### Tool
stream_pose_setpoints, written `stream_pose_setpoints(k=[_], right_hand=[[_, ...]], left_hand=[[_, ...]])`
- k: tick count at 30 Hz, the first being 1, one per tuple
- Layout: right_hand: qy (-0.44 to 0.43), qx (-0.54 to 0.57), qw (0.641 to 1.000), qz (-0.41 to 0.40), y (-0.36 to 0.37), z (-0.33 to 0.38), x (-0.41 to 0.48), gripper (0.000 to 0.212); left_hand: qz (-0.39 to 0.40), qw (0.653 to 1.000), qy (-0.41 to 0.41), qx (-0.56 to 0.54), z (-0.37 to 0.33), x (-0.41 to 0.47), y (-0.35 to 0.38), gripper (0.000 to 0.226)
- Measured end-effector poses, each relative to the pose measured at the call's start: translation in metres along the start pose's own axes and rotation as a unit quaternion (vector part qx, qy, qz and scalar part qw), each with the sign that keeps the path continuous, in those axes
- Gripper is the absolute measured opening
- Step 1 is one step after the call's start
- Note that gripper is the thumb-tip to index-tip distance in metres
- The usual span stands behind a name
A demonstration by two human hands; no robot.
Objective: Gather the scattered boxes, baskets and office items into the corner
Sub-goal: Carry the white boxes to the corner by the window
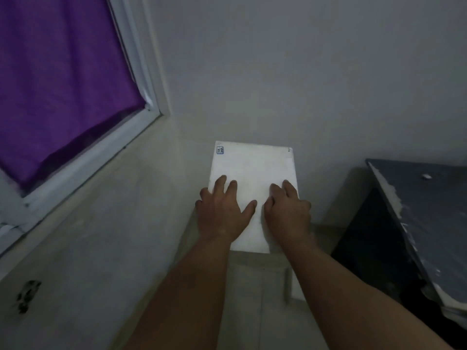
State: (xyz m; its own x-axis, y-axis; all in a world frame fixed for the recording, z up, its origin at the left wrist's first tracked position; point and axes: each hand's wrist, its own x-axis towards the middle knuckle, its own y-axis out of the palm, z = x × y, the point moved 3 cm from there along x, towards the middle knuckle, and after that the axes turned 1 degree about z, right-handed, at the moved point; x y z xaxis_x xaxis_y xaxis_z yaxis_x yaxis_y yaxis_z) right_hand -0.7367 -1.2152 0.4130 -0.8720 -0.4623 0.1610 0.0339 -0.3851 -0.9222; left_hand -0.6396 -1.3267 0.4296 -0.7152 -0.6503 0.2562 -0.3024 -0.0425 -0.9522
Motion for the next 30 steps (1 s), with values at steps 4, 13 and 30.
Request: stream_pose_setpoints(k=[4, 13, 30], right_hand=[[-0.002, -0.015, 1.0, 0.027, 0.052, -0.03, 0.031, 0.039], [0.019, -0.014, 0.993, 0.114, 0.214, -0.109, 0.062, 0.04], [0.09, -0.016, 0.972, 0.217, 0.559, -0.257, 0.051, 0.049]], left_hand=[[0.046, 0.999, -0.005, 0.001, -0.009, 0.023, 0.061, 0.075], [0.116, 0.993, -0.013, -0.005, -0.005, 0.034, 0.258, 0.073], [0.274, 0.961, 0.037, 0.008, 0.035, 0.005, 0.624, 0.079]])
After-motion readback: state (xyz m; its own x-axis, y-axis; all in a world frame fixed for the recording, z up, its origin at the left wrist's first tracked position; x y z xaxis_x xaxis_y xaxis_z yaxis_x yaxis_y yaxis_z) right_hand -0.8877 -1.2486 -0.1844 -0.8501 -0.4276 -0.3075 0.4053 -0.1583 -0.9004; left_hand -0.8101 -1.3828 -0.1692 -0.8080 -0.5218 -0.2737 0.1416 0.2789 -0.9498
